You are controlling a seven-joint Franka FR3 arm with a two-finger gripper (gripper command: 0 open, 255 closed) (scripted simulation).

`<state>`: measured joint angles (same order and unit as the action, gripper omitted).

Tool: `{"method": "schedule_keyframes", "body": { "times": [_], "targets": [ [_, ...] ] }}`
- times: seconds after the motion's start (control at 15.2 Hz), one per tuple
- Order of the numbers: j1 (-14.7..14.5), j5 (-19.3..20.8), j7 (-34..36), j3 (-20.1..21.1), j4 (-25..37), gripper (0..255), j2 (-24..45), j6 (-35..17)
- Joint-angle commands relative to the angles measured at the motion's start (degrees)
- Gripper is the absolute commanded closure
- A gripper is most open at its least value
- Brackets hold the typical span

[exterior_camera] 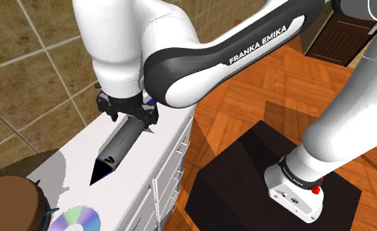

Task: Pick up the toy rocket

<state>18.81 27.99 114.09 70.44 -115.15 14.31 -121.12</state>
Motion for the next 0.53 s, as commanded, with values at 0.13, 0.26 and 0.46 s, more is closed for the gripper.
{"method": "schedule_keyframes", "body": {
  "times": [0.13,0.26,0.46],
  "targets": [
    [-3.32,3.81,3.35,-3.03,-0.39,0,3.1,-1.53],
    [-4.27,5.18,4.39,-4.08,-0.97,0,4.12,-2.46],
    [-4.55,5.57,4.68,-4.38,-1.13,0,4.41,-2.73]
  ]
}}
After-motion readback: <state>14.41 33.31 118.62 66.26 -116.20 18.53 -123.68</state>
